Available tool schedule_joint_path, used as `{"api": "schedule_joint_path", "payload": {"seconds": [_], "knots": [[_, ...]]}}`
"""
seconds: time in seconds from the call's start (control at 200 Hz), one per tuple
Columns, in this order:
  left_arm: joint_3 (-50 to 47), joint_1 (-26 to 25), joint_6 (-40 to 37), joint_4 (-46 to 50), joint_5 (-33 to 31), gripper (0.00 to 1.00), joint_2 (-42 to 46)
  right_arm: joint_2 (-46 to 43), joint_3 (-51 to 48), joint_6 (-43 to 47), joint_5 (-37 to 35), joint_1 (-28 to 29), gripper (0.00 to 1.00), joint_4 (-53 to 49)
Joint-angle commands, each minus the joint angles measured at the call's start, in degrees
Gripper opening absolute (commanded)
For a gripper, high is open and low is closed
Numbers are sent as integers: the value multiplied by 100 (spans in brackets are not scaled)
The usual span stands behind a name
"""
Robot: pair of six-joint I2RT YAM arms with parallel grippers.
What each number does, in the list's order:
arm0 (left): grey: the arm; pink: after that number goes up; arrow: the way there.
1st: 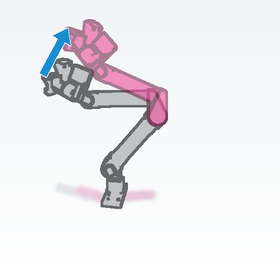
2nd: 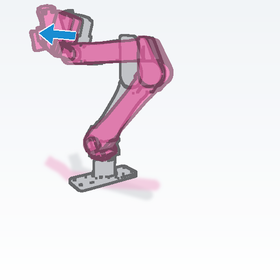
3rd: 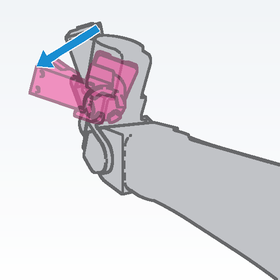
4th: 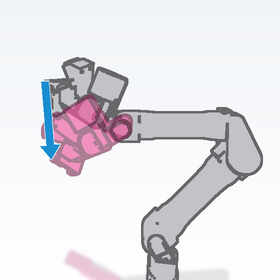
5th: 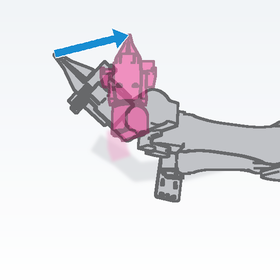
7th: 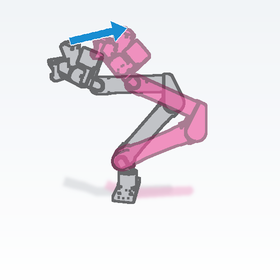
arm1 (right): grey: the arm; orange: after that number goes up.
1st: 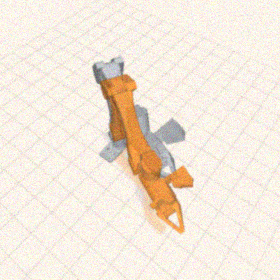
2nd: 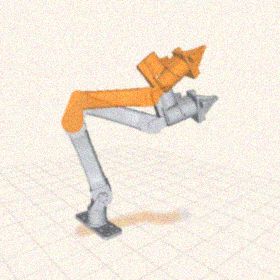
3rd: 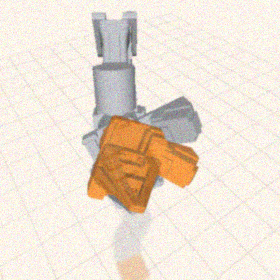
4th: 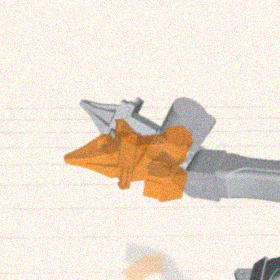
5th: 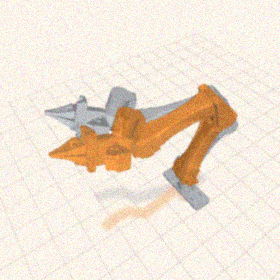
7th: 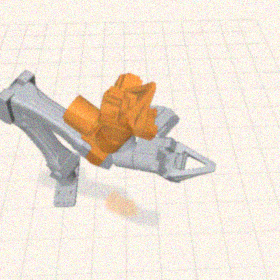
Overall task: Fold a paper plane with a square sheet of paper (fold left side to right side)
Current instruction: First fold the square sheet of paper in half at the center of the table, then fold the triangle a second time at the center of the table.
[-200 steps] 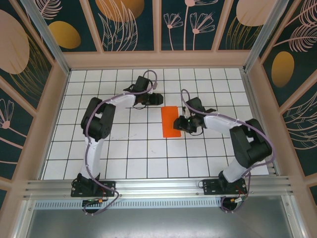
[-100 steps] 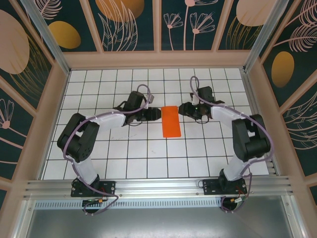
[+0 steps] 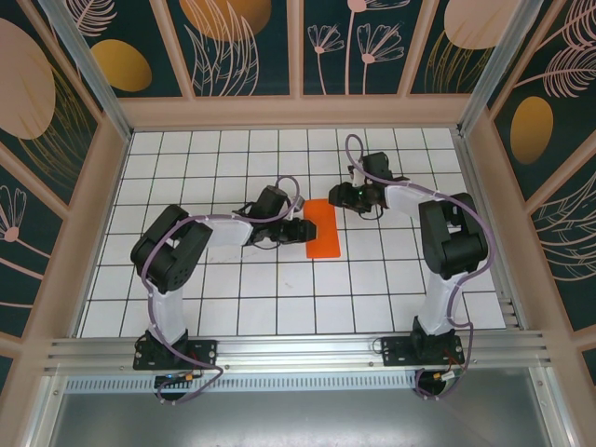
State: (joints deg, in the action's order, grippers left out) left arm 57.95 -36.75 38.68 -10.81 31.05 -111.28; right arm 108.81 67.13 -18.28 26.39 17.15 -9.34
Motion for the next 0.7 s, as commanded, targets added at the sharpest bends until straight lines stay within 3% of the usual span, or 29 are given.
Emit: {"api": "schedule_joint_path", "payload": {"seconds": [0.0, 0.465, 0.696], "knots": [[164, -68, -53, 81, 100, 45, -162, 98, 173, 114, -63, 40, 53, -44], [-188, -83, -166, 430, -338, 43, -86, 603, 596, 234, 361, 42, 56, -68], [-188, -86, -190, 422, -374, 43, -68, 722, 526, 186, 730, 119, 51, 26]]}}
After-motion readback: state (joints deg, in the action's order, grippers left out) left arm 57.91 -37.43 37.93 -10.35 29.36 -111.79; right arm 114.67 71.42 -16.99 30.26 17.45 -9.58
